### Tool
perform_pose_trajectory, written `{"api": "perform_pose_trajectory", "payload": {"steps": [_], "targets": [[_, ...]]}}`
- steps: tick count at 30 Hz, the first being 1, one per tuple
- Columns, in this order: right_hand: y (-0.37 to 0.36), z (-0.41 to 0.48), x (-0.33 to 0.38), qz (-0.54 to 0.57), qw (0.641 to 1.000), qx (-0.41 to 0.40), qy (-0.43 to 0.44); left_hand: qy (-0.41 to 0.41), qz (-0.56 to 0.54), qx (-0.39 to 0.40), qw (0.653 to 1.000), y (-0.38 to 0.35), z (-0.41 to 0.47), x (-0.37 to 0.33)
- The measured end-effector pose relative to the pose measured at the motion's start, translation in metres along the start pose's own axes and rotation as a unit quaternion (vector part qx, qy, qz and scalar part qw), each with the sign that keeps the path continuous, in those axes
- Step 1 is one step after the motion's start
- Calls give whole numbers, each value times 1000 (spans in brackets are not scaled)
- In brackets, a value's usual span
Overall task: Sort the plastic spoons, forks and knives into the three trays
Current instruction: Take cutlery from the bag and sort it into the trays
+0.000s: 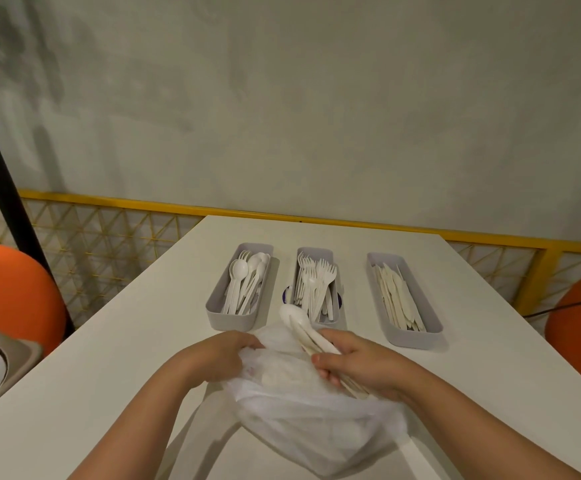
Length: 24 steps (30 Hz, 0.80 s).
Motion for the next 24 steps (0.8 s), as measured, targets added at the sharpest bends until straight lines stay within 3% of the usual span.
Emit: {"api": "perform_pose_trajectory", "payload": {"steps": [8, 11, 16, 20, 24], "targets": [[16, 5, 47, 48, 989, -47, 130, 32, -12, 29, 999, -4, 0, 3], [21, 9, 60, 112, 979, -66, 157, 25, -14, 27, 999, 0, -3, -4], [24, 17, 69, 218, 959, -73, 165, -23, -42, -83, 995, 24, -8, -17], [23, 23, 74, 212, 958, -86, 172, -54, -98, -194, 974, 46, -10, -29], [24, 30, 81, 208, 957, -102, 173, -75, -140, -249, 955, 59, -8, -44]]}}
Point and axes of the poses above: each hand's wrist, its own z-axis towards the middle knuckle, its own y-axis out of the back of the hand, x = y × z, the point moved 8 cm from there along z, towards the middle knuckle, and after that the axes turned 14 degrees about z, right-handed, at the moved point
